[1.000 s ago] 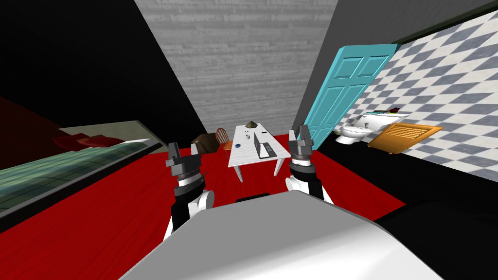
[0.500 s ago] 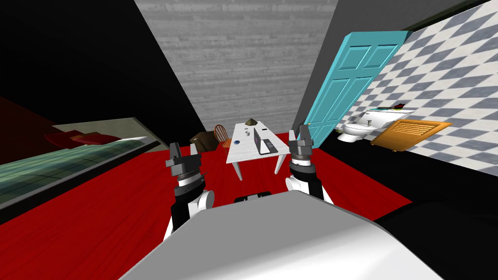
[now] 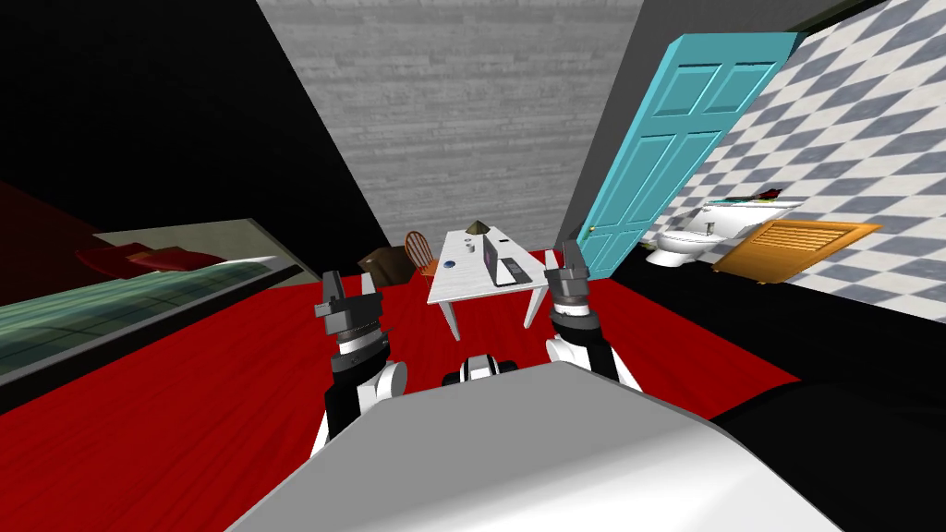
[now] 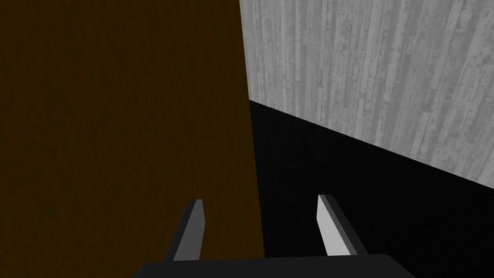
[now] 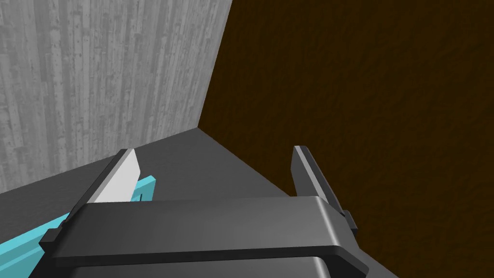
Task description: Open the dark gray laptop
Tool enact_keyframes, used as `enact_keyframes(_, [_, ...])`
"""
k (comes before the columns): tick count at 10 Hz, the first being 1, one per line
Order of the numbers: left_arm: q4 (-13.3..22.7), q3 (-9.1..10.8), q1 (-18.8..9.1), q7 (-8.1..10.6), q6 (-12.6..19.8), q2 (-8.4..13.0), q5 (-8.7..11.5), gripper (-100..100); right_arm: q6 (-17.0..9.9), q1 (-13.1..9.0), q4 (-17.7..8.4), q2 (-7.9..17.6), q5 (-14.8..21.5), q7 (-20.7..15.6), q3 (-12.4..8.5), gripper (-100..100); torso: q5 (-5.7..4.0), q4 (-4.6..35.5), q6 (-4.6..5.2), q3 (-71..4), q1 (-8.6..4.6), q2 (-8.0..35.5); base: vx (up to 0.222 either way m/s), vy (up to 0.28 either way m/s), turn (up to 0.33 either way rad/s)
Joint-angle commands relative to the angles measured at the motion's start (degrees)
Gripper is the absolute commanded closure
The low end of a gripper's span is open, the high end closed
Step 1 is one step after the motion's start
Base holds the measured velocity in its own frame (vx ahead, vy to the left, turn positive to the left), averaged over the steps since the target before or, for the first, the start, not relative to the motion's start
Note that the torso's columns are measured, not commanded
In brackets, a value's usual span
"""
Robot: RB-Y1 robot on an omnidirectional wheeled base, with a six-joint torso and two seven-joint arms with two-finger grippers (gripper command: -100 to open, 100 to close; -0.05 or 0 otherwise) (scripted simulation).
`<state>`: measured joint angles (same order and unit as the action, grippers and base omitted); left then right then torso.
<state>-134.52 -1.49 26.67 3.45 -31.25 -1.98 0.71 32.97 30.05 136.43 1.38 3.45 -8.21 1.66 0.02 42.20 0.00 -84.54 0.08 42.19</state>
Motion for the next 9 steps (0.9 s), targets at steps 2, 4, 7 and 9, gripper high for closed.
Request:
enact_keyframes(2, [0.0, 0.00, 0.0, 0.00, 0.0, 0.0, 0.0, 0, -2.5, 0.1, -1.8, 4.4, 2.2, -1.7, -1.8, -100, 0.00, 0.1, 0.00, -0.1, 0.00, 0.1, 0.036, 0.075, 0.014])
enact_keyframes(4, [0.0, 0.00, 0.0, 0.00, 0.0, 0.0, 0.0, 0, -4.1, 0.3, -3.0, 6.5, 3.9, -2.9, -3.2, -100, -0.02, 0.1, 0.00, -0.1, -0.06, 0.1, 0.045, 0.095, 0.015])
enact_keyframes(7, [0.0, 0.00, 0.0, 0.00, 0.0, 0.0, 0.0, 0, -7.0, 0.8, -5.1, 9.4, 6.8, -5.1, -5.7, -100, -0.02, 0.1, 0.01, 0.0, -0.06, 0.1, 0.048, 0.106, 0.019])
enact_keyframes(9, [0.0, -0.01, 0.0, 0.00, 0.0, 0.0, 0.0, 0, -9.2, 1.2, -6.6, 11.3, 9.0, -6.8, -7.5, -100, -0.01, 0.1, 0.00, -0.1, -0.01, 0.1, 0.058, 0.126, 0.022])
